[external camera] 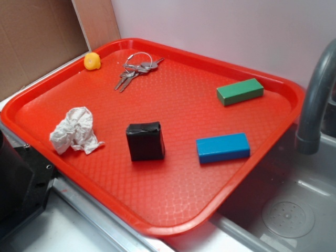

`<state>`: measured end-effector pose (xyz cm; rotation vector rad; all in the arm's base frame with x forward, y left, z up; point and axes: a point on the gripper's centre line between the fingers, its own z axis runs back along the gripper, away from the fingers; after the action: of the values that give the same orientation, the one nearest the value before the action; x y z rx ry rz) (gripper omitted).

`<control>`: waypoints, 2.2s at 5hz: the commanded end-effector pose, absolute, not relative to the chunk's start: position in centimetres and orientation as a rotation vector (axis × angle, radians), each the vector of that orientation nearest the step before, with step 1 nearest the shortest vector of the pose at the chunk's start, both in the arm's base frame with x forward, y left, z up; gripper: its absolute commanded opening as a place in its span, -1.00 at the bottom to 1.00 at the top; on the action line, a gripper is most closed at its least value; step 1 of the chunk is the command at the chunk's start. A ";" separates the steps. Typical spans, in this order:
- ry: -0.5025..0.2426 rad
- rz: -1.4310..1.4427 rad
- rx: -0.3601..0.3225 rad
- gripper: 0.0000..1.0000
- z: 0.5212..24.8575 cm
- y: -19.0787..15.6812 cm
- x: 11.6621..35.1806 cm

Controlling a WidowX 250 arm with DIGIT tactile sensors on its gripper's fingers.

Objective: Grab the blue block.

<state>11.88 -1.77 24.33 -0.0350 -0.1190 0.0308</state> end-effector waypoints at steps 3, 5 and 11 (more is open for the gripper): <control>-0.295 -0.477 -0.005 1.00 18.2 -8.3 18.0; -0.295 -0.477 -0.005 1.00 18.2 -8.3 18.0; -0.202 -0.733 -0.102 1.00 7.4 -16.8 24.7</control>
<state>24.09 -15.94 5.90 -0.0883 -0.1413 -0.7291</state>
